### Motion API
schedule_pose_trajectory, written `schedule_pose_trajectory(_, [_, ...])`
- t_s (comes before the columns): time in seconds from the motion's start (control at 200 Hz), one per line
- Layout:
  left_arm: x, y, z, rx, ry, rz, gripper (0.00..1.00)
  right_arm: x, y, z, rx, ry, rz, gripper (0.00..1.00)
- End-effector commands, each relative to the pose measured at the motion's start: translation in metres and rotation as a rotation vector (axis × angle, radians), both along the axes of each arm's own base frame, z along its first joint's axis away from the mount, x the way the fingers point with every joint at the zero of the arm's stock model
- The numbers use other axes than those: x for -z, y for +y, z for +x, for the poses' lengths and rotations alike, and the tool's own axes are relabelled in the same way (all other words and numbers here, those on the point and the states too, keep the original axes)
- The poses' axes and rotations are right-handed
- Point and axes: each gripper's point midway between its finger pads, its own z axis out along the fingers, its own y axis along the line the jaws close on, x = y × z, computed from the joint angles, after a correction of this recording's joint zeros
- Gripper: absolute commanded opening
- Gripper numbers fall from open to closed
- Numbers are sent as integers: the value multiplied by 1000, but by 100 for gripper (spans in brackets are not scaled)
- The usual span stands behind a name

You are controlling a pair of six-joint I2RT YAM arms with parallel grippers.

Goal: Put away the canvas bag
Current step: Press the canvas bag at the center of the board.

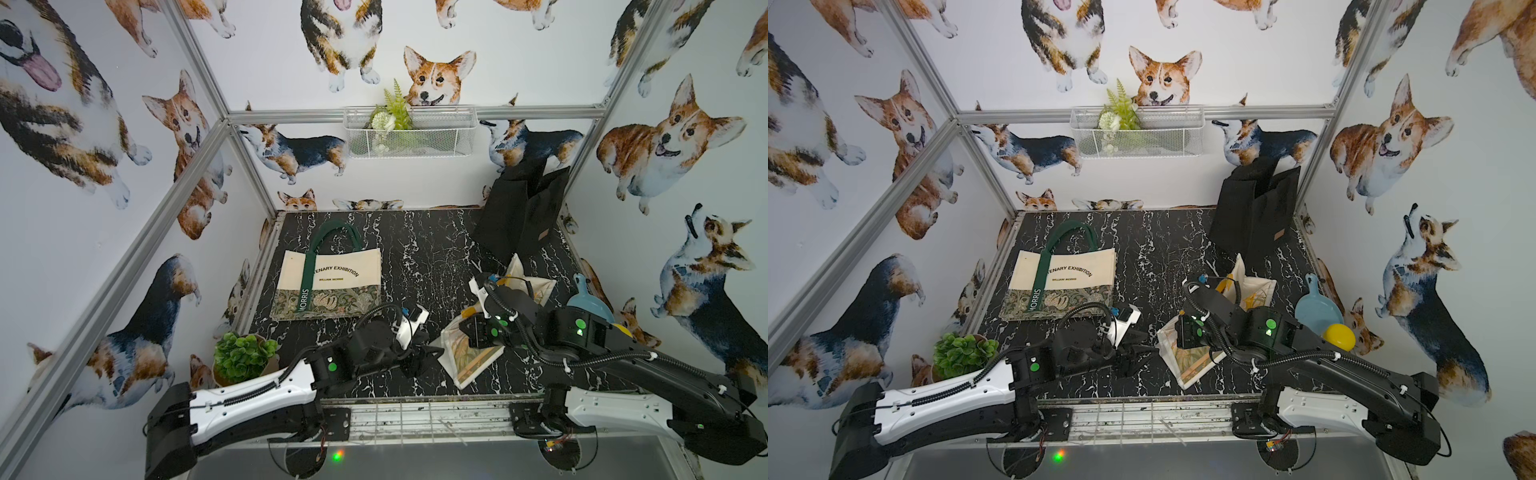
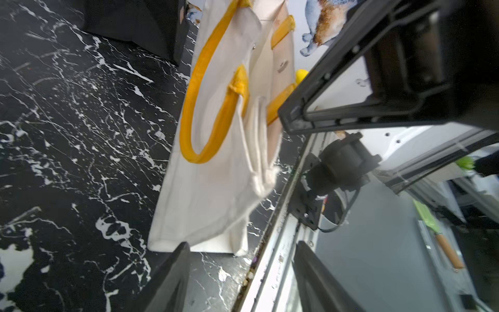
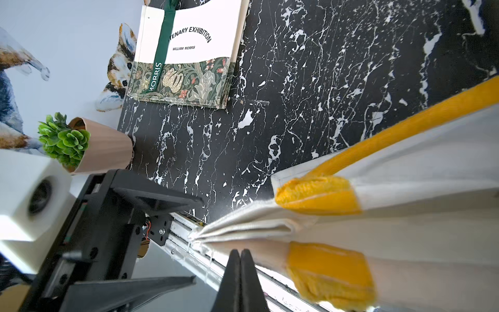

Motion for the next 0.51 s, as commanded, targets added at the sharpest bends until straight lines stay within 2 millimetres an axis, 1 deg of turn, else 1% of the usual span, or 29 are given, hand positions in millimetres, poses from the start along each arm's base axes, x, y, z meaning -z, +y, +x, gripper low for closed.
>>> schedule_pose_trajectory(0.0, [-19,-18,14,-18,-133,-45,64,9,-9,-2,3,19,-51,0])
schedule_pose_trajectory(0.155, [-5,-38,8,24,-128,-5,63,10,-7,-2,5,25,-39,0])
schedule_pose_trajectory(0.241, [7,-43,5,11,-150,43,62,7,-8,-2,5,21,-39,0])
schedule_pose_trajectory(0.361, [25,-39,12,-61,-138,115,58,6,-10,-2,6,19,-42,0])
schedule_pose_trajectory(0.501, [38,-38,5,-63,-122,136,57,5,-14,-3,10,16,-44,0])
